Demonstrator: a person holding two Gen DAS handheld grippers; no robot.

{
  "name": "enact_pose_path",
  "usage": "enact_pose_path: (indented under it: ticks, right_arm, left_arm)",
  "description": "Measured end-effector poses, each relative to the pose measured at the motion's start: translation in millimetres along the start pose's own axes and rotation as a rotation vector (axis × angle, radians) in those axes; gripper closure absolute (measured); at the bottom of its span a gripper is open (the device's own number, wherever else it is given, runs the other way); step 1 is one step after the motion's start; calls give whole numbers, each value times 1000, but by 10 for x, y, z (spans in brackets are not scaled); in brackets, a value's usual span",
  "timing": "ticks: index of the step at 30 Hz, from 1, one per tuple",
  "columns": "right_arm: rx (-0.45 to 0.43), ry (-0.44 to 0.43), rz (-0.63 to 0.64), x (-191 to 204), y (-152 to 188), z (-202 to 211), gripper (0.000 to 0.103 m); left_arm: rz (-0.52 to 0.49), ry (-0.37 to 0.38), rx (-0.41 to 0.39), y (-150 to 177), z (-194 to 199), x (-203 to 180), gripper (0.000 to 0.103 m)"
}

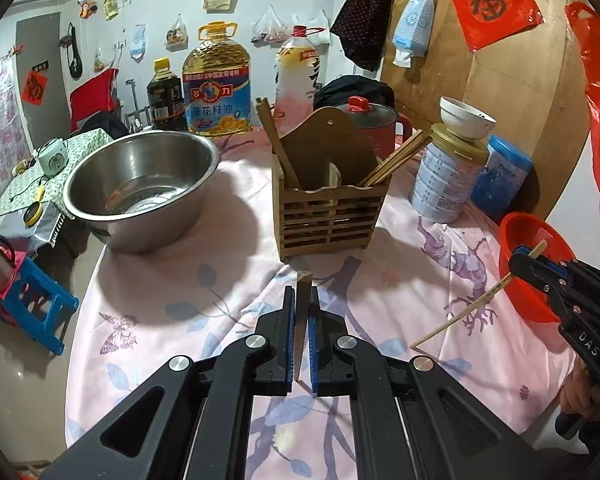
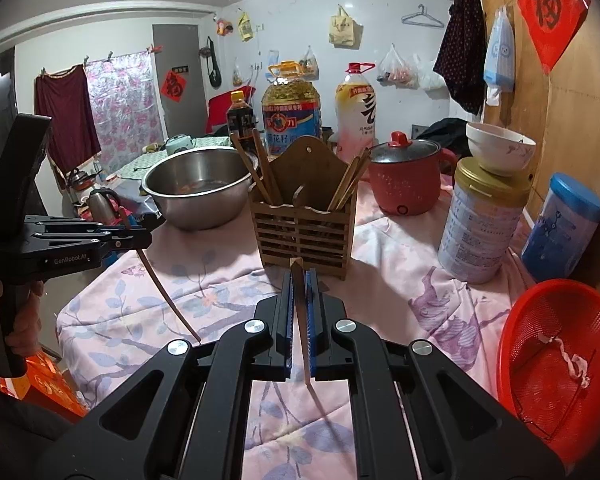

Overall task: Organize utensils
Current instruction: 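Lift both chopsticks and lower them into the wooden holder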

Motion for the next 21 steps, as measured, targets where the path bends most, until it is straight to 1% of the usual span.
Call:
enact_pose_path:
  ticks: [4,9,14,18,21]
  right_arm:
    - [5,3,-1,-23,-13,-35,96]
    - [2,10,-13,-62,-97,-46,97]
    - [-32,2,-2,-67,-310,10,97]
    - [-56,-52,-15,-98,-544,33,97]
    - [-73,-102,-2,-107,-713,23,97]
  left_arm:
    - [-15,12,11,-65,-38,-33,97]
    - [-38,6,-9,-243,-10,-54,97]
    - [-72,-5,-42,-459,72,-97,97]
    - [-64,-22,-61,-576,137,-126,97]
    - [-23,-56,-75,-562,197,-140,97]
Point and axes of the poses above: each gripper's, at about its wrist camera, not at the fingertips, and z roughly against the way its jaws point, x to its left, y to its underside, the point moved 5 cm from there along -z, roughly the way its jaws point, and after that the axes turned 13 degrees about y, right-handed, at the moved point
